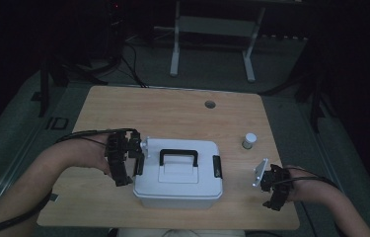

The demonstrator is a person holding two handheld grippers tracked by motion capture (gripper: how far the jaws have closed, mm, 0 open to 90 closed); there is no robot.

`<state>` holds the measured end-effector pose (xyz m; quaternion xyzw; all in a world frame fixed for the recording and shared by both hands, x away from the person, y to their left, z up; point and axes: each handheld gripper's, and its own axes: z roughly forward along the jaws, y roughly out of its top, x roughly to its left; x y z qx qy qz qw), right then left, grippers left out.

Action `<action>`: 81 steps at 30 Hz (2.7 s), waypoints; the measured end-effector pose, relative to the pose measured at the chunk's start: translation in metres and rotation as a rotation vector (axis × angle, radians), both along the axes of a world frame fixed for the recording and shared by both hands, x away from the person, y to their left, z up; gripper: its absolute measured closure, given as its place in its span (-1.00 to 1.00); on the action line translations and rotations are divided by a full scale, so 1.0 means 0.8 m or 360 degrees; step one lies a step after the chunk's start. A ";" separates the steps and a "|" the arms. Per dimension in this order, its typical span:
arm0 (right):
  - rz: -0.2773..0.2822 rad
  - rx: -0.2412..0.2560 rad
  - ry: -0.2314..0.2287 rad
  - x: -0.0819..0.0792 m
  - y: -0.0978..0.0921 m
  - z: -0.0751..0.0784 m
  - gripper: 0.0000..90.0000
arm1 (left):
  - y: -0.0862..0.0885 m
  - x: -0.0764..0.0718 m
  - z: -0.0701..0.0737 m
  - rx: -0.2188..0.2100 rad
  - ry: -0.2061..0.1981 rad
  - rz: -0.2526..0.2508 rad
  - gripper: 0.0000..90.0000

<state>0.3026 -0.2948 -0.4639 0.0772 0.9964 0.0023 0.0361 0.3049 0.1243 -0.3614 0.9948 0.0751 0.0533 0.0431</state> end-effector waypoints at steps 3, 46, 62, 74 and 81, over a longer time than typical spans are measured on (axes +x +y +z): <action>-0.0001 -0.0006 -0.0002 0.000 0.000 -0.001 -0.68 | -0.007 0.004 0.002 -0.0009 0.0006 -0.0012 -0.89; 0.0030 0.0004 0.0022 0.000 0.000 -0.005 -0.58 | -0.145 0.067 0.004 -0.0026 0.0116 -0.0247 -0.07; 0.0039 0.0005 0.0021 0.000 0.003 -0.009 -0.58 | -0.152 0.074 -0.001 0.0049 0.0215 -0.0222 0.78; 0.0043 0.0006 0.0009 0.001 0.007 -0.005 -0.58 | -0.149 0.062 0.006 -0.0009 0.0234 -0.0261 0.86; 0.0038 0.0010 0.0005 0.001 0.008 -0.001 -0.58 | -0.146 0.058 0.020 -0.0043 0.0227 -0.0280 0.87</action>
